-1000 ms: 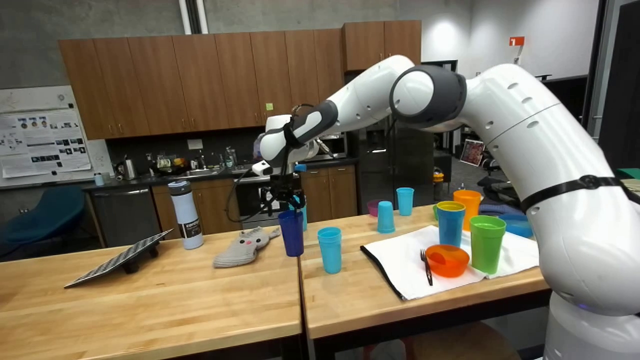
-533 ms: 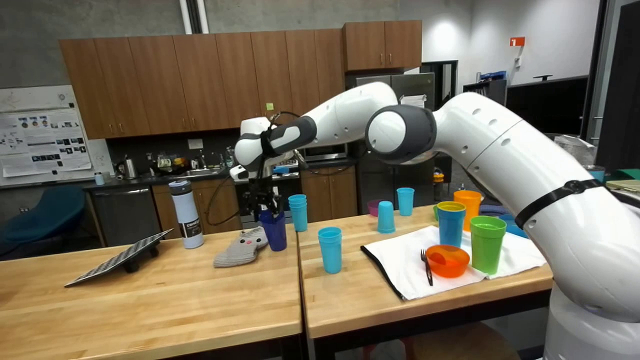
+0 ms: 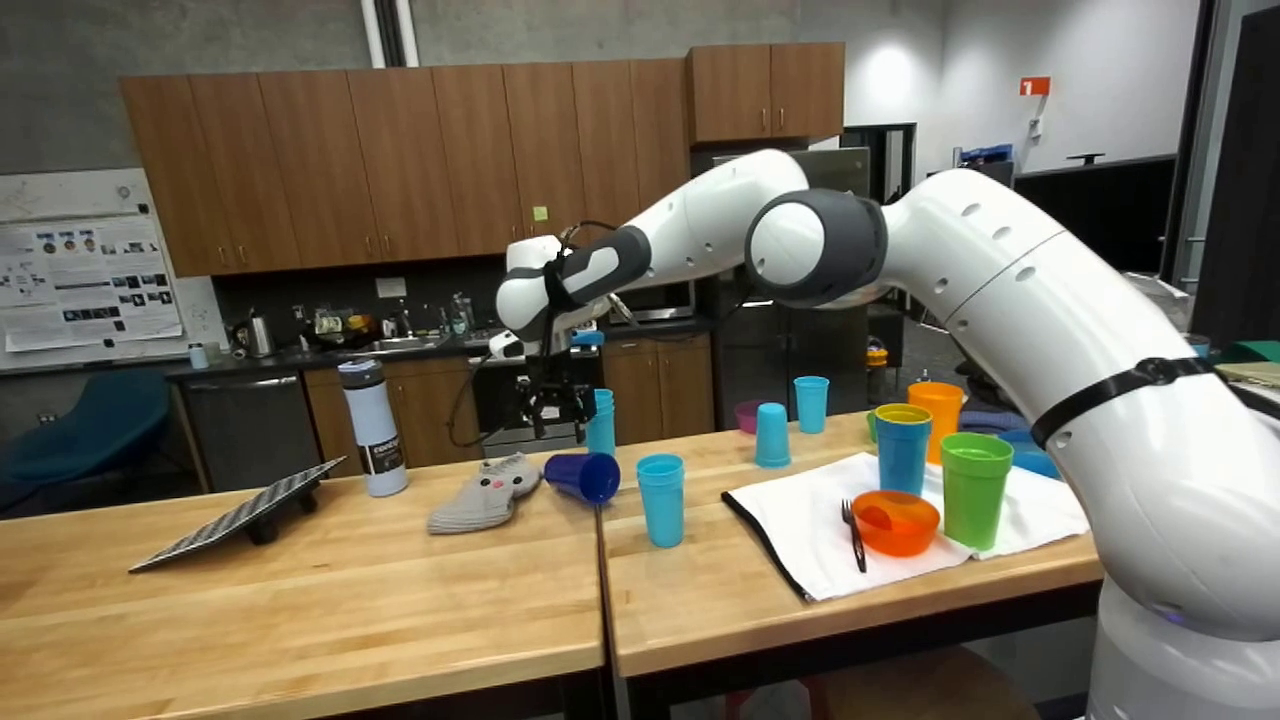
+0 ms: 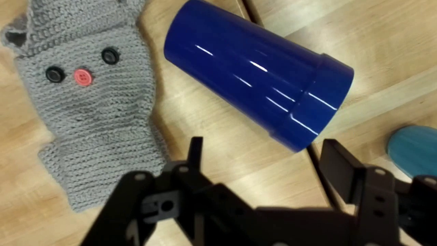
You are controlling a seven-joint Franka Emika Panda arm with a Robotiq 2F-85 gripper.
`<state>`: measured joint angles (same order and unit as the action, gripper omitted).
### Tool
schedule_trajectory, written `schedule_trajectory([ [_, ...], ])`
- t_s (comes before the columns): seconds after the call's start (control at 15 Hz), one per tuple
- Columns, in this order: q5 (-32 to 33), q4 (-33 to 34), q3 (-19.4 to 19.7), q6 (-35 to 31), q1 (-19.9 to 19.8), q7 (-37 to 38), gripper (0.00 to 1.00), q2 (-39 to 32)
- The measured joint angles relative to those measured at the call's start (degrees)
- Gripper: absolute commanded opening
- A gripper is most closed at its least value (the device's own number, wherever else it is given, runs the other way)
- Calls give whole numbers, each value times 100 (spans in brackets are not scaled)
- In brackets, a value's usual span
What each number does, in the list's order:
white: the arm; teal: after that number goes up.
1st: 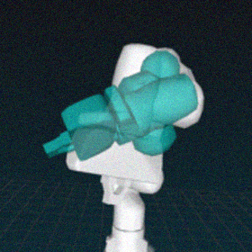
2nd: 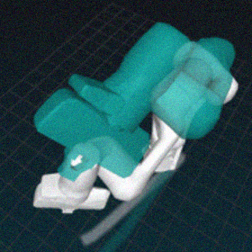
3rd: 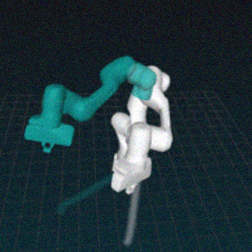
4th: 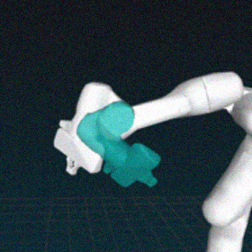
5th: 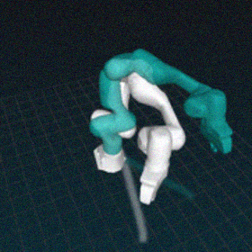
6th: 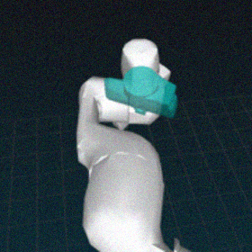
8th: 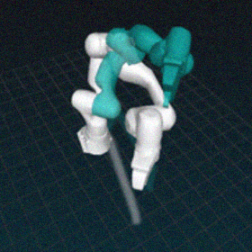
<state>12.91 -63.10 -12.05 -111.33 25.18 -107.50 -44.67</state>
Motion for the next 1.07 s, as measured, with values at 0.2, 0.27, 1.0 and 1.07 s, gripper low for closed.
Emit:
schedule_trajectory([
  [0.2,0,-5,-1,-5,21,-4,73,-53],
  [0.27,0,-22,-2,-13,27,-3,68,-58],
  [1.0,0,-175,3,-42,8,4,100,-54],
  [1.07,0,-237,8,-73,-4,12,100,-51],
])
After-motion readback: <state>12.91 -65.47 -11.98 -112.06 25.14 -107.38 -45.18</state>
